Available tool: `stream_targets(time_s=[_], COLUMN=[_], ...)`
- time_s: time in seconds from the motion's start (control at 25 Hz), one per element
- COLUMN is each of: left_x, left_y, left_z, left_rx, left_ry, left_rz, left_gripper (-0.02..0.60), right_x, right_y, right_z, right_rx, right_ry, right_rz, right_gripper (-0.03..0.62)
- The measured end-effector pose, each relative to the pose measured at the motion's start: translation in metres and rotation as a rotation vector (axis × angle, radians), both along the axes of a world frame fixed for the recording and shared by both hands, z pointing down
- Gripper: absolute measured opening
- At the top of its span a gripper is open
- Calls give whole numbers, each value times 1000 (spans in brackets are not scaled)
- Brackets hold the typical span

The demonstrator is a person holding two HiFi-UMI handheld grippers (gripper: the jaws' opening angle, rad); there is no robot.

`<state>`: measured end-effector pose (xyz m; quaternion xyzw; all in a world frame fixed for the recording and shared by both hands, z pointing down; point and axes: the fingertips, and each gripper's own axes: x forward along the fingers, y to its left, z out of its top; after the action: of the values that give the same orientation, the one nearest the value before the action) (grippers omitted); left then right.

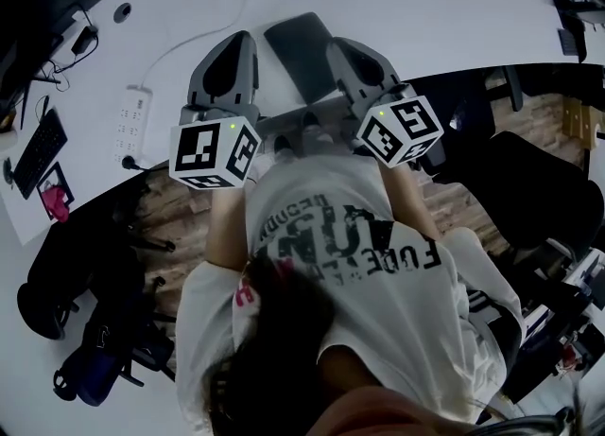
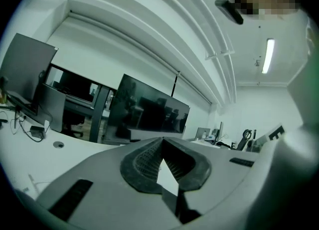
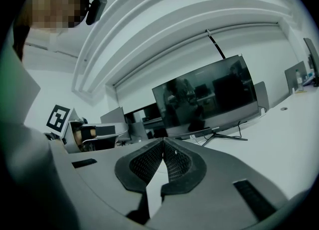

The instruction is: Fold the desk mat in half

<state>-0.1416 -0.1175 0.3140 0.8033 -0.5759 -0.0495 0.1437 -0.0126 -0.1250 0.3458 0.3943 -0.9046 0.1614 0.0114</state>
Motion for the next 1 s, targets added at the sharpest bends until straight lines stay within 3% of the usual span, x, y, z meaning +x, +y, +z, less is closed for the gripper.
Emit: stream_targets(time_s=[0.32, 0.56, 1.0], left_x=[-35, -51, -70], left_y=[30, 52, 97], left_z=[-10, -10, -14], left_rx=[9, 12, 46], left_ry=[11, 63, 16], left_rz=[-79, -123, -209], left_gripper=[3, 3, 2], right_x=[-16, -33, -44], right_y=[16, 25, 56], right_z=[-32, -47, -55], right_rx=[145, 170, 190], right_ry=[52, 20, -4], right_rz=[-8, -51, -89], right_gripper=[0, 0, 0])
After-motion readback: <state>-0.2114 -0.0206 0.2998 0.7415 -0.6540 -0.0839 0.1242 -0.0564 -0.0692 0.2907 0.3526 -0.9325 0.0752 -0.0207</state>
